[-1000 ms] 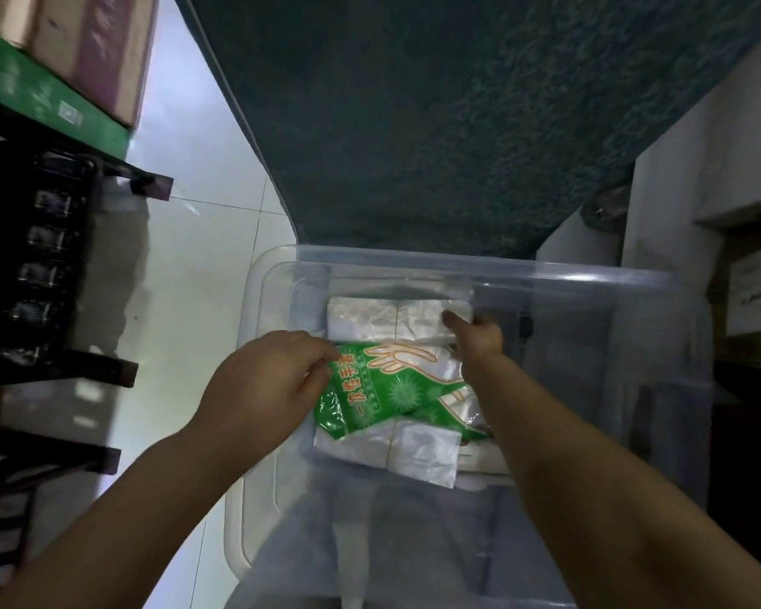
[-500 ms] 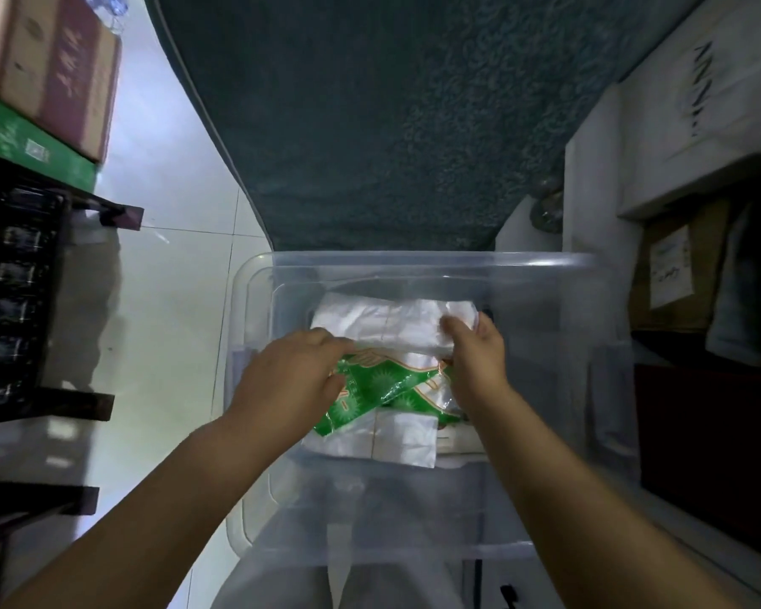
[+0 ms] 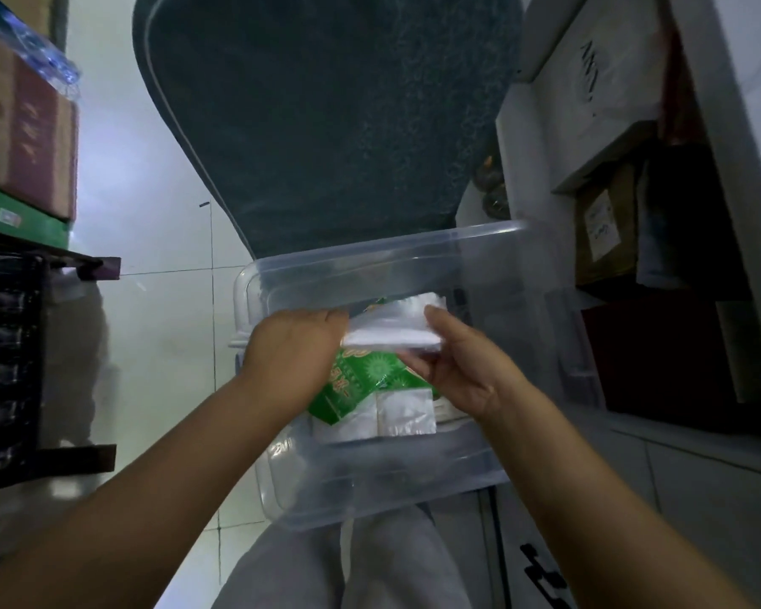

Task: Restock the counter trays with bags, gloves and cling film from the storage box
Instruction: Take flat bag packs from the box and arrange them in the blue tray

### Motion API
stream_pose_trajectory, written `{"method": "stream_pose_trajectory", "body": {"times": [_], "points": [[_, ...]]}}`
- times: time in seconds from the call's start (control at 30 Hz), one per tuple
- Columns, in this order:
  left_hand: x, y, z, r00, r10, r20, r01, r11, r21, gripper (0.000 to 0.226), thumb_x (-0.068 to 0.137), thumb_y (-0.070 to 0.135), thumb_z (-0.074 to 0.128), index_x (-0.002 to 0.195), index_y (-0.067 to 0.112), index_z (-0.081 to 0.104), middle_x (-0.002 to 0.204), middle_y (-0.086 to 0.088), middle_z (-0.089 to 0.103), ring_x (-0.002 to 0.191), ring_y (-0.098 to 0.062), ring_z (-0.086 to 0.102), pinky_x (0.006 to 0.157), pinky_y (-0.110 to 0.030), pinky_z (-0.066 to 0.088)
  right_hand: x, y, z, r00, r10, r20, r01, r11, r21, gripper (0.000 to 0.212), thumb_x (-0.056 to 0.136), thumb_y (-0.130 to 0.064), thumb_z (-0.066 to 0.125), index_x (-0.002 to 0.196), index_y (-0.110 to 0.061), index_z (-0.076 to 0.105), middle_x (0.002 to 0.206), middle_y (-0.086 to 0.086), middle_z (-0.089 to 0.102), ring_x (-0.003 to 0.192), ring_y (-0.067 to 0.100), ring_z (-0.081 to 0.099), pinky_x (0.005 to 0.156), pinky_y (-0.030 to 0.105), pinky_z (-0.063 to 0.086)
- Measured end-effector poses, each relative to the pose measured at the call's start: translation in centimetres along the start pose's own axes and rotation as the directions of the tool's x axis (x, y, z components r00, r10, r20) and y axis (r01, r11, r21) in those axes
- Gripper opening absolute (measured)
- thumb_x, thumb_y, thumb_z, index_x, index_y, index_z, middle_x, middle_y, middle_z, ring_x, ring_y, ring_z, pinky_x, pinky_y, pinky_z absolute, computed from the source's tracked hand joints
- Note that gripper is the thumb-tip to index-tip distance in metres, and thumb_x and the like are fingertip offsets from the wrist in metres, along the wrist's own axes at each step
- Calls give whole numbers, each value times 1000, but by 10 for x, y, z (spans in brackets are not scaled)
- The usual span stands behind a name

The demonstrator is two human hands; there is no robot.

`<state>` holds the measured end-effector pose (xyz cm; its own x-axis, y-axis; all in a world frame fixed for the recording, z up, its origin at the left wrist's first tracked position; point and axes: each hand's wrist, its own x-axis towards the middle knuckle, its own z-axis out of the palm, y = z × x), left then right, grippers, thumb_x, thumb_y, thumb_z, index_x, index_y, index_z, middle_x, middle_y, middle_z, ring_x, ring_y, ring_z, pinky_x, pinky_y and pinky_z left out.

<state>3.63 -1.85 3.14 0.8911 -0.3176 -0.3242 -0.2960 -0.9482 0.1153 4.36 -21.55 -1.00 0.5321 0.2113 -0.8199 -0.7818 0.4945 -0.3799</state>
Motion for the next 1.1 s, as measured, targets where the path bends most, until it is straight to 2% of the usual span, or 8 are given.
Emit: {"method": "stream_pose_trajectory", "body": {"times": [0.07,0.17,0.3,0.43,0.63,0.8,1.0,1.1], "points": [[-4,-8,4,998,-61,-1,61,996,-59,28,78,12,63,105,19,63,81,-8,68,69,-30,63,58,-32,46,2,4,-10,999,-36,-13,36,999,-38,39,93,-43,48,85,-9,64,78,10,75,72,21,73,56,31,58],[-14,-21,4,988,-152,-43,146,983,-114,16,86,15,54,100,22,59,77,-4,64,62,-26,55,52,-27,35,16,23,-31,952,-191,-238,55,875,-482,34,94,-39,49,85,-7,59,83,13,70,70,24,67,59,30,53],[-23,-36,8,970,-234,-69,217,956,-197,12,92,21,49,95,22,60,67,1,55,55,-23,49,54,-29,45,45,64,-66,938,-280,-203,-116,299,-947,14,86,-19,60,92,-6,61,86,16,62,80,26,59,67,28,39],[-26,-44,21,961,-274,-46,251,928,-276,19,94,21,43,99,19,61,68,-1,58,59,-25,56,59,-34,51,77,89,-83,957,-263,-122,-139,-48,-989,44,88,-28,61,121,-2,52,124,22,56,115,35,51,94,35,41],[-25,-41,36,947,-316,-50,278,889,-364,21,95,19,43,100,19,63,71,-5,61,63,-28,57,61,-34,49,99,102,-89,978,-135,-157,-197,-366,-910,54,82,-37,64,123,-6,48,129,20,49,121,36,42,98,37,38],[-31,-35,30,940,-338,-40,298,874,-385,18,94,21,44,90,26,61,63,-1,58,59,-25,54,55,-30,43,85,91,-85,968,-149,-203,-226,-156,-962,34,71,-21,71,101,-5,67,108,15,67,100,29,62,78,29,50],[-44,-23,6,905,-422,58,381,742,-552,19,91,21,48,100,27,64,73,-5,64,68,-26,58,61,-31,44,16,56,-62,921,-375,-103,-84,64,-994,7,69,-16,63,74,-14,58,74,8,63,74,30,59,58,26,36],[-51,-9,-11,898,-410,161,408,636,-654,14,90,23,51,98,25,63,79,-5,65,72,-24,58,66,-33,46,-33,33,-49,845,-532,-52,17,125,-992,33,69,-9,61,55,-22,34,53,-6,40,55,22,43,48,29,26]]}}
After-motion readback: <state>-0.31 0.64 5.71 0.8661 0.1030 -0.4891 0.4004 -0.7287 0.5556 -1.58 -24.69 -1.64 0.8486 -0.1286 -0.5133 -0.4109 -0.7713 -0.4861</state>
